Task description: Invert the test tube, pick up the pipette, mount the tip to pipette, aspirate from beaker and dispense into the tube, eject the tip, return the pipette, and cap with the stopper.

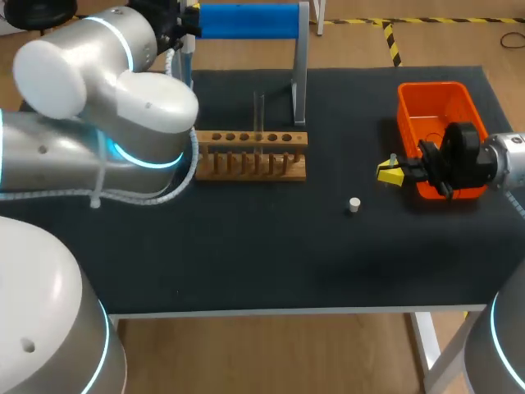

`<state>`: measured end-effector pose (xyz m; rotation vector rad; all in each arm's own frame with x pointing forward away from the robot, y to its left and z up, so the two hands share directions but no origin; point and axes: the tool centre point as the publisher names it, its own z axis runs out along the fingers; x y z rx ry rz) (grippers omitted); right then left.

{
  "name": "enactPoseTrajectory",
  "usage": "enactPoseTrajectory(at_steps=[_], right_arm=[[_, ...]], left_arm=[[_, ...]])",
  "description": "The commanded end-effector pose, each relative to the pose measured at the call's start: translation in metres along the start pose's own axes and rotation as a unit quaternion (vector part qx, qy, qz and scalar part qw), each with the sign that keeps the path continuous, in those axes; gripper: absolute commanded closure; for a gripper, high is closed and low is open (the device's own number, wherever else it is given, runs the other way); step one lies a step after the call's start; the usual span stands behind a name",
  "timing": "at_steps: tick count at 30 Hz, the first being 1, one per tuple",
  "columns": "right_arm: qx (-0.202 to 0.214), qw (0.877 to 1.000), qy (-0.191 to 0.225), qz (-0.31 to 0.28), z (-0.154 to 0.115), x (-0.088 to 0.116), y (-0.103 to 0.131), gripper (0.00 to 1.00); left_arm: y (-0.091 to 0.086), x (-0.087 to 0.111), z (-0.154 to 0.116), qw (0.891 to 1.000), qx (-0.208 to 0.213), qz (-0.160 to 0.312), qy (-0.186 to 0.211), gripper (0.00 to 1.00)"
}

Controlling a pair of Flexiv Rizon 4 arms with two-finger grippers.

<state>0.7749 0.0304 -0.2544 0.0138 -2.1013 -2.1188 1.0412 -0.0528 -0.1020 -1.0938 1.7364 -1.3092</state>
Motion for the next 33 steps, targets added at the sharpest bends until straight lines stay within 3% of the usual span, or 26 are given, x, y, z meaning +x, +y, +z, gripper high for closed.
enactPoseTrajectory(at_steps=[1,3,24,33], right_arm=[[0.001,1.000,0.000,0.000,0.000,0.000,0.000,1.00],[0.001,1.000,0.000,0.000,0.000,0.000,0.000,1.00],[0.001,1.000,0.000,0.000,0.000,0.000,0.000,1.00],[0.001,1.000,0.000,0.000,0.000,0.000,0.000,1.00]], left_arm=[[-0.002,0.005,-0.057,0.993,-0.004,0.002,0.121,1.00],[-0.003,0.013,-0.071,0.989,-0.004,0.012,0.144,1.00],[-0.003,0.013,-0.071,0.989,-0.004,0.012,0.144,1.00],[-0.016,0.056,-0.113,0.975,0.035,0.021,0.218,1.00]])
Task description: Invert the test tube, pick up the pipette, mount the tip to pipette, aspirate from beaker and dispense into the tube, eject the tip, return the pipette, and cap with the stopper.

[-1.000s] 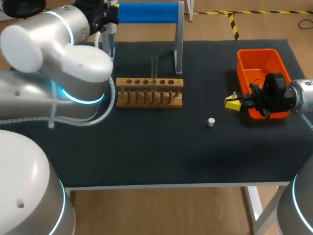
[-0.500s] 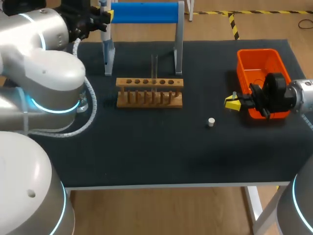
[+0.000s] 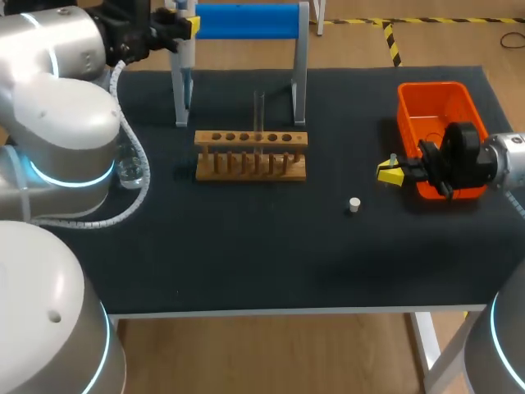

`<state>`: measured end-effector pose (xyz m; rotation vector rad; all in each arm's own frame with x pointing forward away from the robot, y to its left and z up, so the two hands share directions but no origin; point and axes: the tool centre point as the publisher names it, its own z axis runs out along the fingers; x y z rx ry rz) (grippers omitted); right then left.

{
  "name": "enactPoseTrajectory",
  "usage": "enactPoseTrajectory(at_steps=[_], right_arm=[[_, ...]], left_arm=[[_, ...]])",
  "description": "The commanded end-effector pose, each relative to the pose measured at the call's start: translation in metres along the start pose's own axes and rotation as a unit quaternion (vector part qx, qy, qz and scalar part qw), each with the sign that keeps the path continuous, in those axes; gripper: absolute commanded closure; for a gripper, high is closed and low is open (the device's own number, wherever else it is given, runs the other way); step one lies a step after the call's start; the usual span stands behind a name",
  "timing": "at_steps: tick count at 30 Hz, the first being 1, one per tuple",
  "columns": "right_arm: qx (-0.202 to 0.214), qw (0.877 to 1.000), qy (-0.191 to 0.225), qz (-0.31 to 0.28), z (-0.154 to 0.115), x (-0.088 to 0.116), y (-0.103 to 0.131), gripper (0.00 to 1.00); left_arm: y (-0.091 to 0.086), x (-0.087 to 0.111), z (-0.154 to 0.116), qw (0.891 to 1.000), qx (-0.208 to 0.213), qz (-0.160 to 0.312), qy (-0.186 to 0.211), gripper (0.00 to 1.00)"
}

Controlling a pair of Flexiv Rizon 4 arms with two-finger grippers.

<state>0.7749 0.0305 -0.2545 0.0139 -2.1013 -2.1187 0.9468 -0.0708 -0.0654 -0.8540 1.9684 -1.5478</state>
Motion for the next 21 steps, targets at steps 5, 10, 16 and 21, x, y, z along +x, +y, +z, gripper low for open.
enactPoseTrajectory(at_steps=[5,10,16,21], right_arm=[[0.001,1.000,0.000,0.000,0.000,0.001,0.000,1.00],[0.001,1.000,0.000,0.000,0.000,0.001,0.000,1.00],[0.001,1.000,0.000,0.000,0.000,0.001,0.000,1.00],[0.001,1.000,0.000,0.000,0.000,0.001,0.000,1.00]], left_arm=[[-0.015,0.044,-0.036,0.994,0.039,0.027,0.102,1.00],[-0.027,0.071,-0.044,0.987,0.051,0.040,0.150,1.00],[-0.039,0.102,-0.049,0.977,0.057,0.057,0.199,1.00],[-0.045,0.123,-0.049,0.969,0.062,0.060,0.230,1.00]])
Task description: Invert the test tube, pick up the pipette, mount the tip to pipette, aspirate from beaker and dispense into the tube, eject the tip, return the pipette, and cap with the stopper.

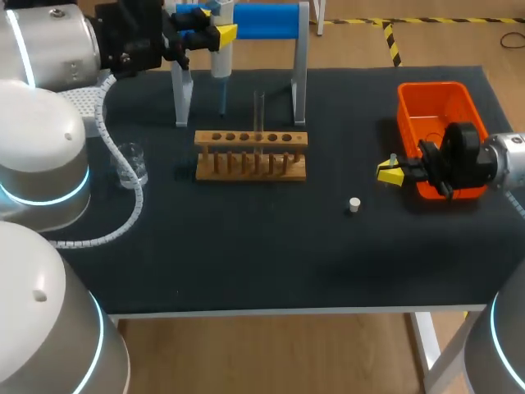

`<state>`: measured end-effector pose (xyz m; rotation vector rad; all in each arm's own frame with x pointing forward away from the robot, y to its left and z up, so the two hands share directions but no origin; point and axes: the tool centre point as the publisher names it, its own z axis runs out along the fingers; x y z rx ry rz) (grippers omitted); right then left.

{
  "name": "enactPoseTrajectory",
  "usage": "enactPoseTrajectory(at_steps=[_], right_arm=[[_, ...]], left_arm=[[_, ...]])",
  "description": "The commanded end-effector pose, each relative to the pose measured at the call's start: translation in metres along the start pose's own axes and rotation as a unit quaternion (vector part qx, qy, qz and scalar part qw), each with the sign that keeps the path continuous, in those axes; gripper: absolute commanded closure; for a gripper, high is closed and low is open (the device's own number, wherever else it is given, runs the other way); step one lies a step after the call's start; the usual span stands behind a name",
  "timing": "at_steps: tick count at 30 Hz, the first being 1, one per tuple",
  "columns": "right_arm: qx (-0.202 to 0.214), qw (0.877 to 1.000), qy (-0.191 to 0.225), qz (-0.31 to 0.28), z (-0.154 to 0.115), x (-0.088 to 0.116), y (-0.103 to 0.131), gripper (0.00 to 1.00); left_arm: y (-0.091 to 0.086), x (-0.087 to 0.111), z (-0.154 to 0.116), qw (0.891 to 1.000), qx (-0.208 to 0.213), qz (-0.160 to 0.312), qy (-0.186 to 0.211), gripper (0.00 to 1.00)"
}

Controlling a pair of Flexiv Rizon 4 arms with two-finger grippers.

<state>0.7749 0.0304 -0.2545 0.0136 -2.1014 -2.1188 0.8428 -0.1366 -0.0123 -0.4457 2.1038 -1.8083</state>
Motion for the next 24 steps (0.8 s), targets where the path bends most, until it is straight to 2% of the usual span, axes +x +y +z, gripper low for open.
enactPoseTrajectory(at_steps=[1,18,24], right_arm=[[0.001,1.000,0.000,0.000,0.000,0.001,0.000,1.00],[0.001,1.000,0.000,0.000,0.000,0.001,0.000,1.00],[0.001,1.000,0.000,0.000,0.000,0.001,0.000,1.00]], left_arm=[[-0.003,0.007,-0.003,0.998,0.013,0.003,0.060,1.00],[-0.017,0.062,0.034,0.989,0.027,0.006,0.145,1.00],[-0.022,0.075,0.047,0.986,0.032,0.008,0.162,1.00]])
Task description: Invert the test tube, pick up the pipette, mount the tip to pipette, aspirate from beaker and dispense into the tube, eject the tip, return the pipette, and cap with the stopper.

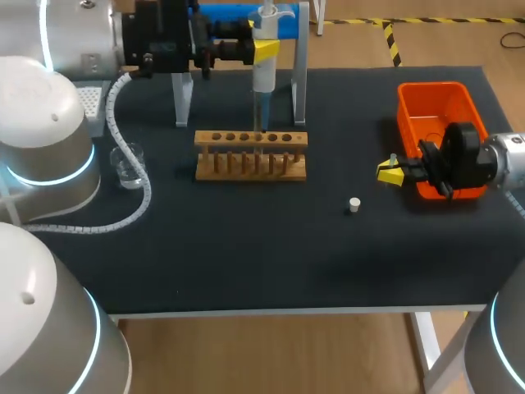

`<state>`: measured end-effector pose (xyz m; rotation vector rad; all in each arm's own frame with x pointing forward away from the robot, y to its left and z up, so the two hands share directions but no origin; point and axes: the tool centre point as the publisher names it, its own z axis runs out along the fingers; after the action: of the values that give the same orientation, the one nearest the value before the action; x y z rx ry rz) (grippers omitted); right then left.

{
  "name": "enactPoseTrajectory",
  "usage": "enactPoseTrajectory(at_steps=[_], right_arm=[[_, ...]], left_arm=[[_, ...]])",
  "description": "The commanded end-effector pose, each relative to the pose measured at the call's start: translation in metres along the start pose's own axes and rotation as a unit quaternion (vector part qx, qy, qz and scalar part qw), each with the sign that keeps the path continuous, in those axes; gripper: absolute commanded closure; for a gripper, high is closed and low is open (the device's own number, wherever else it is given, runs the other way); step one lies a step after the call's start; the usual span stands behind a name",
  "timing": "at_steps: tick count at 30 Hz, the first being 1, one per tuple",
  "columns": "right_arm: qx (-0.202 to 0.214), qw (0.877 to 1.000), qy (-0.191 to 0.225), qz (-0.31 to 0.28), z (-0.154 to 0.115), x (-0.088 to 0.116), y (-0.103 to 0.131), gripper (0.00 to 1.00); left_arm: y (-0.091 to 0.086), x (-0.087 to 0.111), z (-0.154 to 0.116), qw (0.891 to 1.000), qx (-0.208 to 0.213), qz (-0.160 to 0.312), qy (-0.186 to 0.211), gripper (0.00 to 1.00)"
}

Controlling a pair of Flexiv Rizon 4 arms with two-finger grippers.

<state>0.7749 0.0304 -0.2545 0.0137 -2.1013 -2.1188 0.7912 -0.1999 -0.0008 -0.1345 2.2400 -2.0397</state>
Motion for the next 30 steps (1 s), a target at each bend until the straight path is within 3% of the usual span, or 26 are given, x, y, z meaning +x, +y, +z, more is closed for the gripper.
enactPoseTrajectory(at_steps=[1,21,30], right_arm=[[0.001,1.000,0.000,0.000,0.000,0.001,0.000,1.00],[0.001,1.000,0.000,0.000,0.000,0.001,0.000,1.00],[0.001,1.000,0.000,0.000,0.000,0.001,0.000,1.00]], left_arm=[[-0.002,-0.003,0.018,1.000,0.002,0.002,0.004,1.00],[-0.006,0.007,0.044,1.000,0.004,-0.003,0.024,1.00],[-0.005,0.003,0.045,0.999,-0.018,-0.020,0.041,1.00]])
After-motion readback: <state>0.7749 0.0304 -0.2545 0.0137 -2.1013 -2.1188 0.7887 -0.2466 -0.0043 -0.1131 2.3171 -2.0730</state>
